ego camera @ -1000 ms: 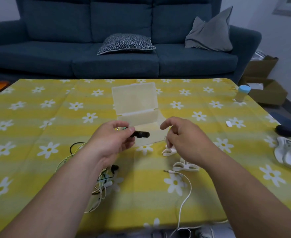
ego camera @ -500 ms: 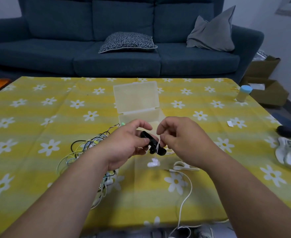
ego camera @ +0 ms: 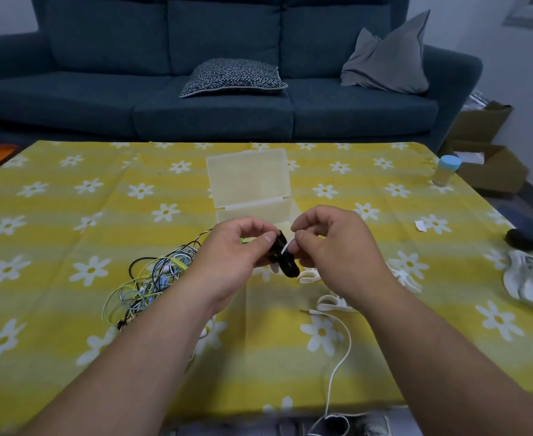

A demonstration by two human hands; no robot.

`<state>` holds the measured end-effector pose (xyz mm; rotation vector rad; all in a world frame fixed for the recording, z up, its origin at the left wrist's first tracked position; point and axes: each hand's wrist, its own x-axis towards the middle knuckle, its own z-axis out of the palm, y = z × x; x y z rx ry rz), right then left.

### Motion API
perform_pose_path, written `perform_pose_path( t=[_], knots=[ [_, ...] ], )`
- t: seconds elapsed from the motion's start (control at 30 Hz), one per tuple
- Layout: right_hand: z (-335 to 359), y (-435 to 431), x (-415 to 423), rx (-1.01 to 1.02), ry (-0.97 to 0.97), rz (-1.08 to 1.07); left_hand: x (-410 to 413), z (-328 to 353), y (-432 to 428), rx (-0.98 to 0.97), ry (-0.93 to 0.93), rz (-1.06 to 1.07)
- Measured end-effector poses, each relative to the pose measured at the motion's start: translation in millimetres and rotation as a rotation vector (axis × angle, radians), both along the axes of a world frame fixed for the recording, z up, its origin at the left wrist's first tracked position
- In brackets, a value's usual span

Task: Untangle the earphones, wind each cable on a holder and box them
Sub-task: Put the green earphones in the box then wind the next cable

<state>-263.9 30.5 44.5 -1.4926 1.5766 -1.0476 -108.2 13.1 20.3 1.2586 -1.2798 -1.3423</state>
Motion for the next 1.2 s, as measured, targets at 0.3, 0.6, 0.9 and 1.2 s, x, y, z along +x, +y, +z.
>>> perform_pose_path(
  t=[0.3, 0.6, 0.9, 1.2],
  knots=[
    [5.3, 0.3, -1.9, 0.054, -0.093, -0.026, 7.2, 4.6, 3.7, -0.025, -0.123, -0.142],
    [2.2, -5.5, -5.7, 0.033, -0.142, -0.042, 3.8, 7.7, 7.0, -0.081, -0.194, -0.156],
    [4.0, -3.7, -7.5, 0.035, -0.227, -0.016, 3.5, 5.5, 6.4, -0.114, -0.256, -0.137],
    [5.6, -3.2, -6.6, 0.002, -0.347, -0.010, 0.2, 4.3, 10.1, -0.144, -0.126, -0.162]
  ],
)
